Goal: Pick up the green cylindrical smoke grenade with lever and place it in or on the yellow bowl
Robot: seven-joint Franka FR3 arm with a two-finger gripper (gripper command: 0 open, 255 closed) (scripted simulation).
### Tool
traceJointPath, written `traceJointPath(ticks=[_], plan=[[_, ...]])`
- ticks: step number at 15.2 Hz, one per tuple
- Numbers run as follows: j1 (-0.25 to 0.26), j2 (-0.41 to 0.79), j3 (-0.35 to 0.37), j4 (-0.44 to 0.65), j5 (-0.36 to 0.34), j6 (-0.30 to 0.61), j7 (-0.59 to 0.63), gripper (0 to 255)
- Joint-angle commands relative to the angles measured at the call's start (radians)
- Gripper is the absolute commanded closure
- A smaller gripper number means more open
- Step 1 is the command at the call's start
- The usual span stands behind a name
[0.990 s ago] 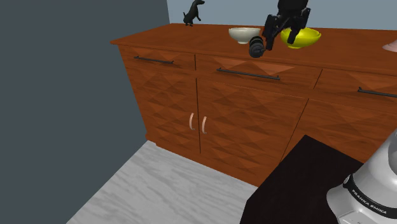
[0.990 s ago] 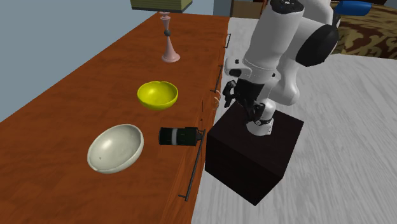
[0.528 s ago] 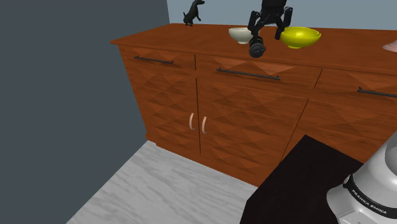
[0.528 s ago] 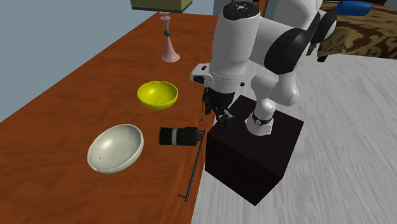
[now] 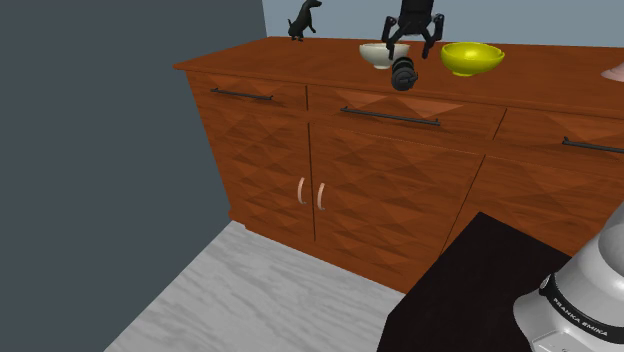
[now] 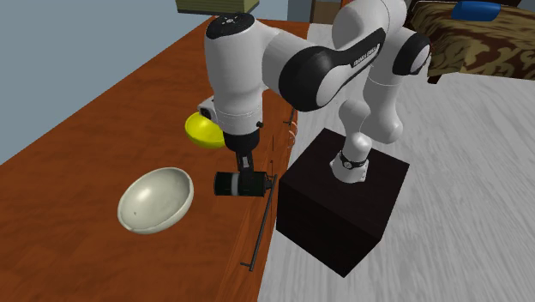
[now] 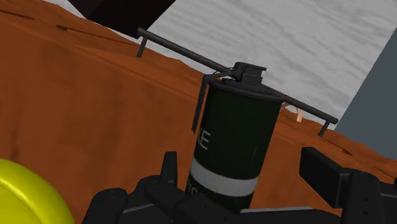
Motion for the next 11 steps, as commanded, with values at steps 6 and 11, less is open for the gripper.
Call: traceJointPath(ticks=[6, 11], plan=[[-0.006, 0.031, -0.006, -0.038, 0.01, 0.062, 0.018, 0], [-0.006, 0.028, -0.006, -0.062, 0.009, 0.084, 0.018, 0]])
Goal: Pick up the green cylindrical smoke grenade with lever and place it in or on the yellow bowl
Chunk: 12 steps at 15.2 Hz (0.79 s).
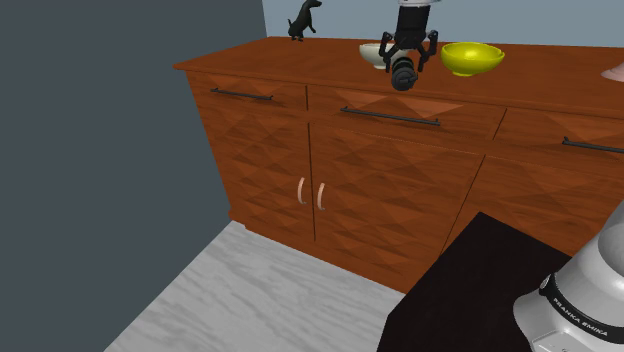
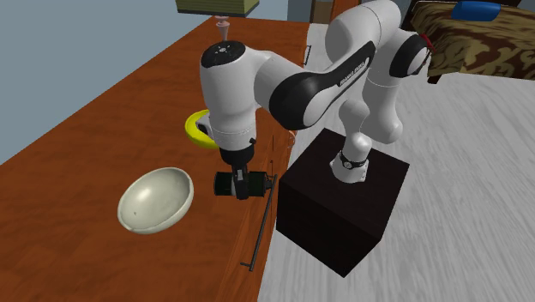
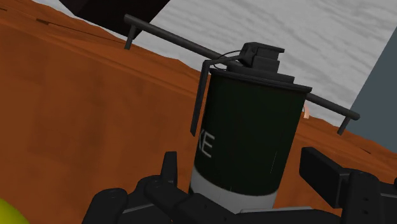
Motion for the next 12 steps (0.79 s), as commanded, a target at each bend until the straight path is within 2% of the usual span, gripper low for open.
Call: traceJointPath(ticks=[1, 5, 6, 12], plan=[[0.0, 0.0, 0.0, -0.002, 0.0, 0.002, 0.0, 0], [0.0, 0.0, 0.0, -0.002, 0.0, 0.002, 0.0, 0], [0.0, 0.0, 0.0, -0.002, 0.0, 0.002, 0.0, 255], [0.0, 0.0, 0.0, -0.002, 0.0, 0.002, 0.0, 255]])
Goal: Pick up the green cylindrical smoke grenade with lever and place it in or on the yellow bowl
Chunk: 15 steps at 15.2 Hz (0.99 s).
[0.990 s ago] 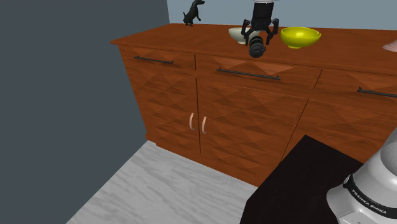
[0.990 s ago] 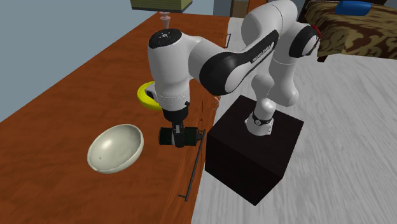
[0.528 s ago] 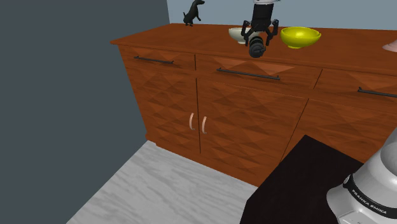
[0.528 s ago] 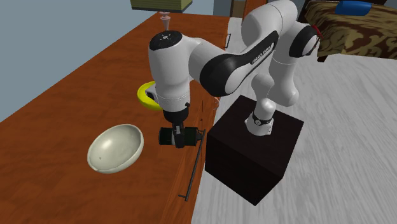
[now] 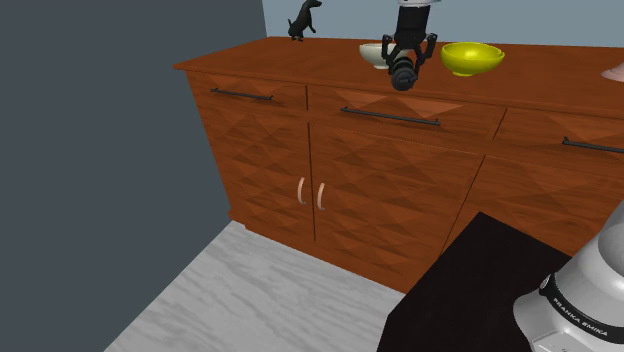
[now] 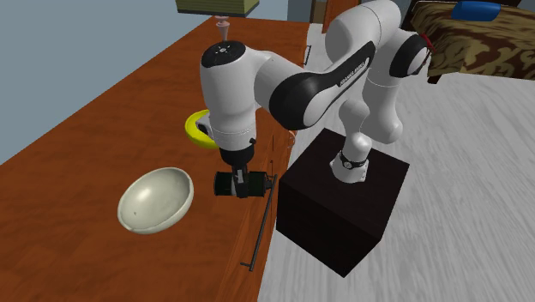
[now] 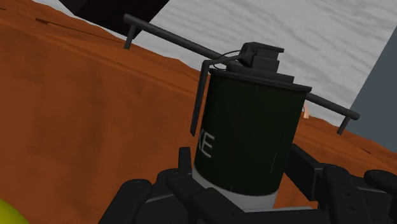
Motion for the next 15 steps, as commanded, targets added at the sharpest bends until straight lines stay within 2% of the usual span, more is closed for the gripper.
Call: traceJointPath(ticks=[1, 3, 15], plan=[[0.0, 0.0, 0.0, -0.001, 0.0, -0.001, 0.0, 255], [0.0, 0.0, 0.0, -0.001, 0.0, 0.0, 0.0, 255], [-0.002, 0.038, -0.001, 0.213, 0.003, -0.176, -0.001, 255]])
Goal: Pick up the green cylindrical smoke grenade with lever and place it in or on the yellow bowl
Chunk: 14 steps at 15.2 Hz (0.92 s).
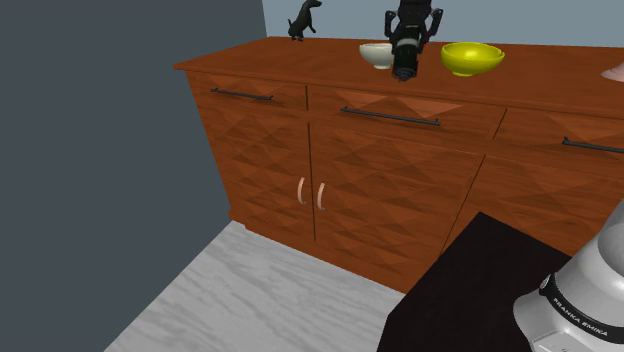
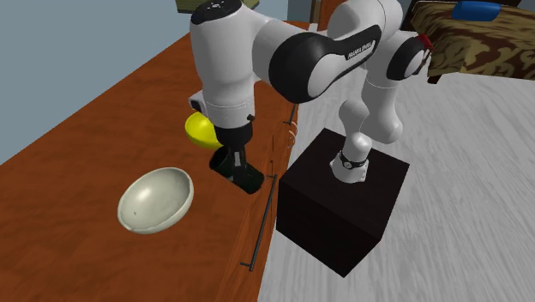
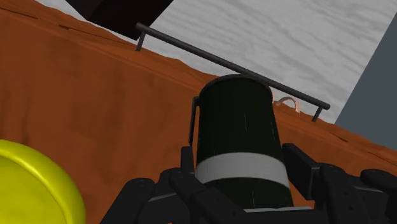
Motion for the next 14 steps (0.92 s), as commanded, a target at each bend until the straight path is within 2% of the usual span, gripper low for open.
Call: traceJointPath(ticks=[1, 8, 14], plan=[[0.0, 0.009, 0.0, 0.042, 0.001, -0.032, 0.001, 255], [-0.003, 0.059, -0.001, 0.21, 0.005, -0.15, -0.001, 255], [-0.009, 0.13, -0.002, 0.4, 0.011, -0.27, -0.003, 255]])
